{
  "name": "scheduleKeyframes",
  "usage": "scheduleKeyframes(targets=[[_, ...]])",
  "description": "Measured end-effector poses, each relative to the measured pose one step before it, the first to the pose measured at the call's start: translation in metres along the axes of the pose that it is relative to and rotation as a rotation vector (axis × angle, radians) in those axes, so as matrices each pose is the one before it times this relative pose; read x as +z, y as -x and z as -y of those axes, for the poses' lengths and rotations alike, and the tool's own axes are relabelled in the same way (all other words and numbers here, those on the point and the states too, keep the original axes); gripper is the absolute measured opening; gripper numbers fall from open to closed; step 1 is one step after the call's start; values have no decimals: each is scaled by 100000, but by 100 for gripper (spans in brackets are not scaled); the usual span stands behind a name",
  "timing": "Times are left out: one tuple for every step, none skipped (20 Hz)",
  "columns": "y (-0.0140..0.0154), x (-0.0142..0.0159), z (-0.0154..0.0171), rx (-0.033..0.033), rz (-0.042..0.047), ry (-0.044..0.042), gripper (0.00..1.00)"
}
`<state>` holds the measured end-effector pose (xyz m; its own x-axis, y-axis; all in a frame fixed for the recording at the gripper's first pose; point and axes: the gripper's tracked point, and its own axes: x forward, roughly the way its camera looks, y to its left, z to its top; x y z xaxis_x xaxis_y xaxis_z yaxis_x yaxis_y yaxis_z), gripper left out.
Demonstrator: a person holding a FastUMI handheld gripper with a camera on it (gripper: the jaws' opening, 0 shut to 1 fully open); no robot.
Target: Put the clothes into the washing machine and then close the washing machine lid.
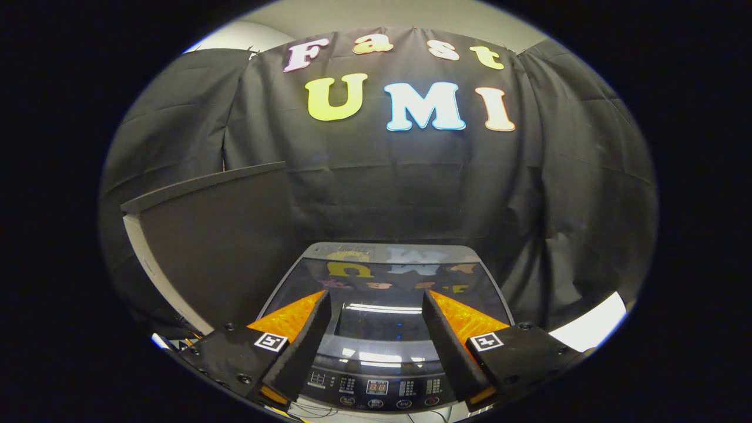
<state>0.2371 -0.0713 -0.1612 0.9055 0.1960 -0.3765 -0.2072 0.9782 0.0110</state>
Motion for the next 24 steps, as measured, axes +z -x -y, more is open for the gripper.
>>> scheduleKeyframes(targets=[[1185, -252, -217, 936, 1220, 611, 97], [1298, -263, -305, 1440, 1475, 1122, 97], [1403, -270, -284, 1111, 1450, 1774, 97], [1506, -279, -285, 1837, 1406, 1721, 97], [1774, -140, -487, 2006, 1791, 1543, 97], [1946, -301, -489, 1533, 1520, 1914, 97], [1952, -218, -309, 627, 1507, 1363, 97], [1850, -153, -340, 891, 1565, 884, 97], [1829, -149, -604, 523, 1225, 736, 97], [1868, -15, -853, 1231, 1258, 1404, 97], [1731, 229, -443, 304, 1256, 1515, 97], [2038, 547, -550, 705, 2721, 489, 97], [2064, 855, -464, 547, 3146, 109, 98], [1776, 623, -362, 393, 3015, 962, 98], [1575, 473, 125, -1511, 2133, 919, 98], [1476, 130, 247, -492, 1583, -185, 98], [1033, -10, 112, -856, 632, -19, 98], [823, 64, 753, -2272, 652, 193, 98], [700, 214, 926, -2632, 466, -631, 98], [601, 206, 917, -3090, 829, -1002, 98], [574, 258, 897, -3284, 731, -893, 98], [544, 157, 822, -3221, 647, -793, 98], [470, 148, 697, -2761, 708, -1216, 98], [442, 58, 478, -2406, 728, -1361, 98]])
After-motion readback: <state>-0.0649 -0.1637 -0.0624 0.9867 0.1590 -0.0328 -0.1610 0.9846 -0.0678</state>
